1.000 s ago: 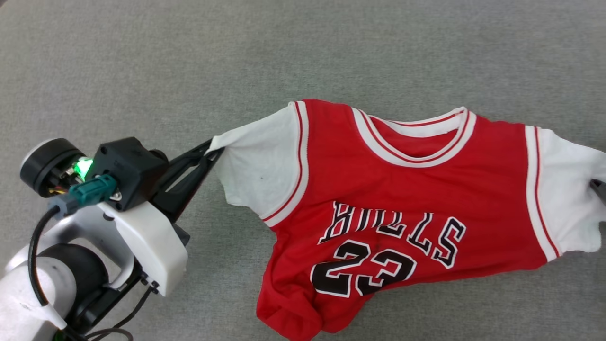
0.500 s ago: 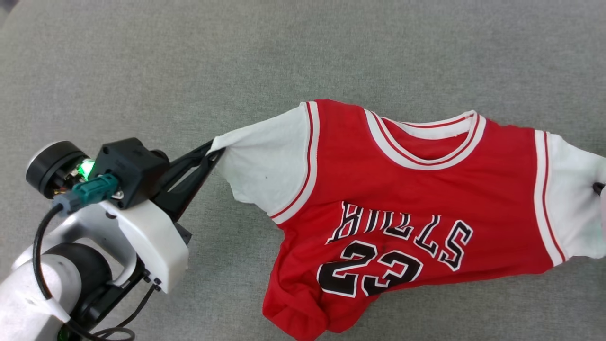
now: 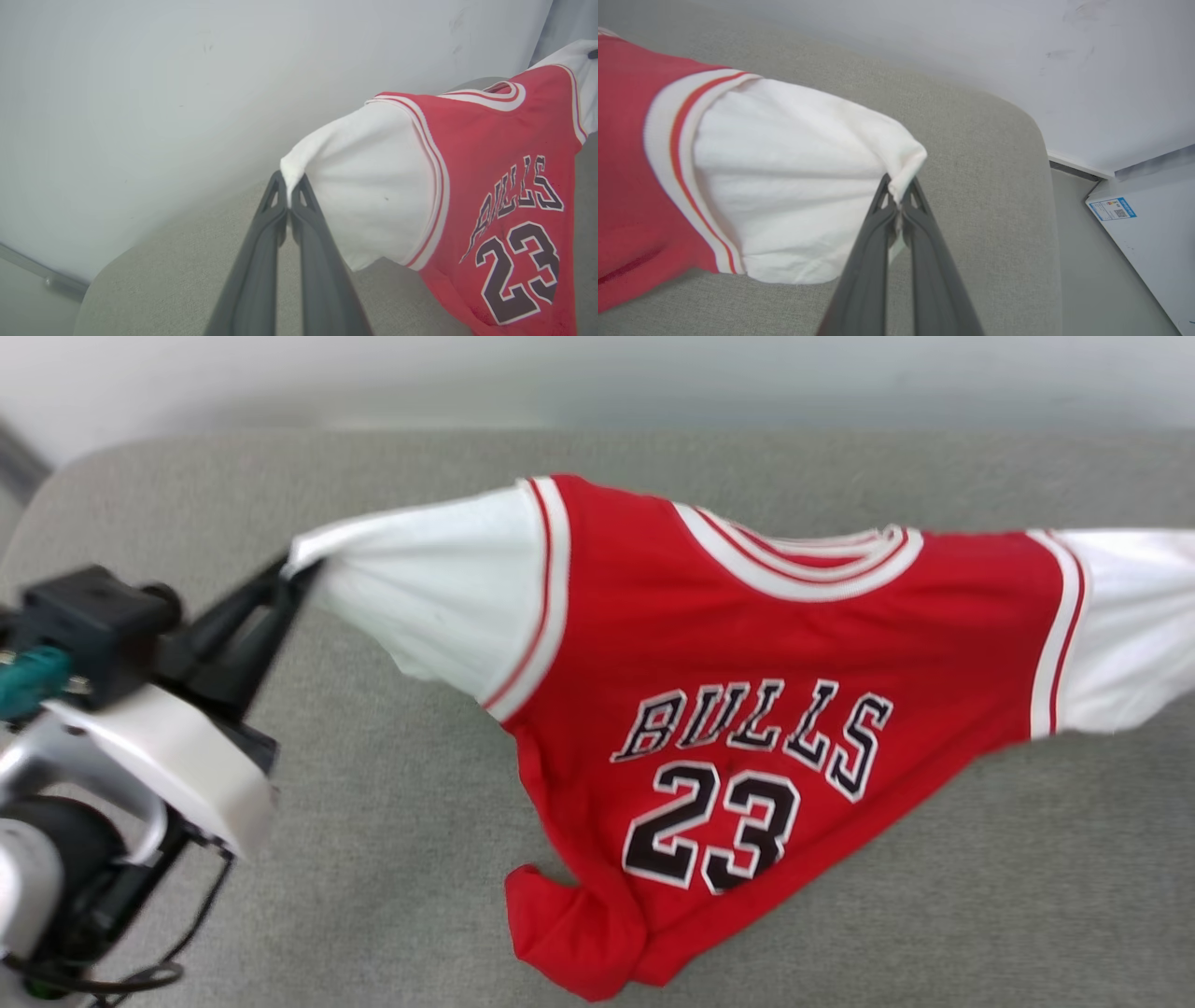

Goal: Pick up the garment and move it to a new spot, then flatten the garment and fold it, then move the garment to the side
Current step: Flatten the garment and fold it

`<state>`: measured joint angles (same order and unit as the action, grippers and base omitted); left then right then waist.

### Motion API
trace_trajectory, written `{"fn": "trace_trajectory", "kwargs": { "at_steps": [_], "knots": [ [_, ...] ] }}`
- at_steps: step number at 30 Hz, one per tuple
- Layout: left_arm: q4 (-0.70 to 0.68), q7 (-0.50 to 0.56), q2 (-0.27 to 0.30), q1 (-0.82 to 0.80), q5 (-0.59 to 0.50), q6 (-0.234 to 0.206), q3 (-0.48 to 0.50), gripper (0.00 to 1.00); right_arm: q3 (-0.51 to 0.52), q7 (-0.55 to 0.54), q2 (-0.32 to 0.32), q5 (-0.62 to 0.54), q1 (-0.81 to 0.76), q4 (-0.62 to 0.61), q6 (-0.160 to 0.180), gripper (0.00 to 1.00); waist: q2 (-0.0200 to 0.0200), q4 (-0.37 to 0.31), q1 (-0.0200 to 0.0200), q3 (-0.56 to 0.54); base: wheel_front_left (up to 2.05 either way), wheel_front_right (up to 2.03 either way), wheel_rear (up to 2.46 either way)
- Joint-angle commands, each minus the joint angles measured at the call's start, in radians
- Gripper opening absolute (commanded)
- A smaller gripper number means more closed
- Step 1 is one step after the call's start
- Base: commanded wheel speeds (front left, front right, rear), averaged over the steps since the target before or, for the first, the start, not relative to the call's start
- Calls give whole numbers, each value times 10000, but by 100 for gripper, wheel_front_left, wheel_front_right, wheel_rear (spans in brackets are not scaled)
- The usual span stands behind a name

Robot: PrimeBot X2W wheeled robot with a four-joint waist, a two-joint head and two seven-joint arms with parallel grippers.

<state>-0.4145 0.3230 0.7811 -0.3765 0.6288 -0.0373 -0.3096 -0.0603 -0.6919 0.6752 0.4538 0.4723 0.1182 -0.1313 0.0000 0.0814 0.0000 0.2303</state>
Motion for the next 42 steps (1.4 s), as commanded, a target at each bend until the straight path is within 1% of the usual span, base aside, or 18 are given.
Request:
{"fn": "trace_trajectory", "kwargs": {
  "at_steps": [1, 4, 7, 12, 13, 16, 20, 23, 29, 34, 40, 41, 42],
  "knots": [
    [-68, -150, 138, 92, 26, -142, 294, 0, 43, 105, 166, 121, 193, -256, 10, 0, 0, -313, 0, -593, 0, 0, 0],
    [-200, -318, 302, -22, 68, -326, 774, 0, 160, 241, 266, 278, 463, -764, 10, 0, 0, -461, 0, -936, 0, 0, 0],
    [-314, -385, 556, -121, 189, -439, 1305, 0, 364, 483, 98, 294, 845, -1258, 11, 0, 0, -637, 0, -1183, 0, 0, 0],
    [-403, -458, 1020, -299, 309, -573, 2123, 0, 381, 679, 39, 204, 1460, -1909, 11, 0, 0, -854, 0, -1446, 0, 0, 0],
    [-403, -458, 1020, -299, 309, -573, 2123, 0, 381, 679, 39, 204, 1460, -1909, 11, 0, 0, -854, 0, -1446, 0, 0, 0],
    [-495, -552, 1150, -488, 400, -654, 2525, 0, 494, 716, -5, 189, 1755, -2163, 11, 0, 0, -935, 0, -1506, 0, 0, 0],
    [-545, -677, 1276, -748, 328, -768, 2880, 0, 752, 700, -261, 427, 2169, -2483, 11, 0, 0, -1023, 0, -1469, 0, 0, 0],
    [-487, -793, 1305, -1104, 270, -822, 3050, 0, 769, 732, -223, 262, 2479, -2695, 11, 0, 0, -1096, 0, -1302, 0, 0, 0],
    [157, -1061, 1301, -2349, 166, -604, 2897, 0, 538, 961, -291, -49, 3352, -2498, 11, 0, 0, -1175, 0, -686, 0, 0, 0],
    [1161, -1299, 1235, -3938, -76, -270, 2528, 0, 256, 1266, -334, -393, 4536, -2050, 11, 0, 0, -1196, 0, 273, 0, 0, 0],
    [2760, -1545, 864, -6528, -447, 236, 1809, 0, -28, 1848, -513, -936, 6403, -1145, 12, 0, 0, -1151, 0, 1729, 0, 0, 0],
    [3374, -1650, 677, -7517, -641, 386, 1562, 0, -4, 2094, -583, -1174, 7120, -712, 14, 0, 0, -1117, 0, 2173, 0, 0, 0],
    [3729, -1727, 569, -8027, -738, 439, 1457, 0, -16, 2247, -653, -1299, 7494, -479, 14, 0, 0, -1106, 0, 2392, 0, 0, 0]
  ]
}}
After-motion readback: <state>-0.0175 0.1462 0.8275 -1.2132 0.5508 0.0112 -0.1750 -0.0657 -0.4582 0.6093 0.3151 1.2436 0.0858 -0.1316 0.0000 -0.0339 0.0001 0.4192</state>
